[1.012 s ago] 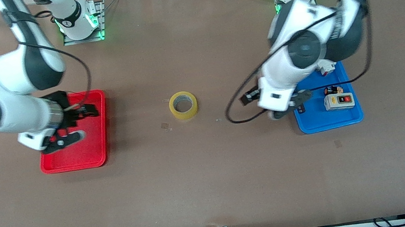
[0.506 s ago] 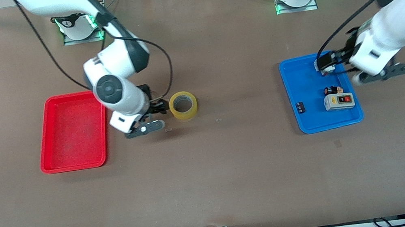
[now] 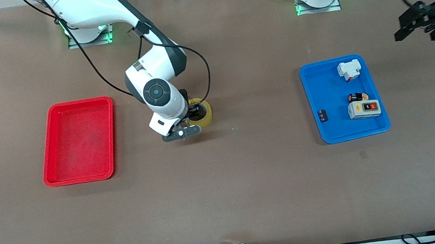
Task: Place and move tape with both arms
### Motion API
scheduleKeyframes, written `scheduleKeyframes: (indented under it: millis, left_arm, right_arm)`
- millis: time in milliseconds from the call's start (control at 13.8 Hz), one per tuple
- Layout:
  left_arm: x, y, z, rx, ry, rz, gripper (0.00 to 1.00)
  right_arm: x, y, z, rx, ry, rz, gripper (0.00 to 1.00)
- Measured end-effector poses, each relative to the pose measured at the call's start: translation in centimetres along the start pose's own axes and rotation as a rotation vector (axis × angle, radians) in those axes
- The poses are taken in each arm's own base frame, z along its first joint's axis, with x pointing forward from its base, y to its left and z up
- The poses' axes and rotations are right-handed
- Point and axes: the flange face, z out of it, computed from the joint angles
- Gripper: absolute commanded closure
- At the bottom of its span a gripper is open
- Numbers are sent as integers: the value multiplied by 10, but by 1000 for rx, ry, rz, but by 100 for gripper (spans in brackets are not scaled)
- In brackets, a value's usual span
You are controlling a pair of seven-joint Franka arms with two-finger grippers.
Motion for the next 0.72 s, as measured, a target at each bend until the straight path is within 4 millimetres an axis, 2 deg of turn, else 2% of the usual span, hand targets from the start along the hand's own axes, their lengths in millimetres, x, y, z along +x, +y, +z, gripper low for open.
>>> scheduleKeyframes:
  millis: [145, 217, 289, 434, 578, 651, 723]
  left_arm:
    - [3, 0, -7, 37, 14, 15, 0]
    - [3, -1, -7, 57, 9, 17, 0]
    - [2, -4, -6, 60, -4, 12, 0]
    - [1, -14, -4, 57, -18, -9, 0]
    - [5, -18, -5, 58, -11, -35, 0]
    - [7, -19, -5, 58, -10, -42, 0]
    - [8, -17, -3, 58, -13, -45, 0]
  right_arm:
    - [-2, -1, 7, -7, -11, -2, 1]
    - [-3, 0, 9, -10, -17, -1, 7]
    - [-3, 1, 10, -14, -21, 0, 18]
    - [-3, 3, 13, -18, -27, 2, 60]
    - [-4, 5, 14, -26, -40, 6, 90]
    - [-4, 6, 14, -30, -46, 11, 100]
    - [-5, 6, 15, -32, -50, 20, 100]
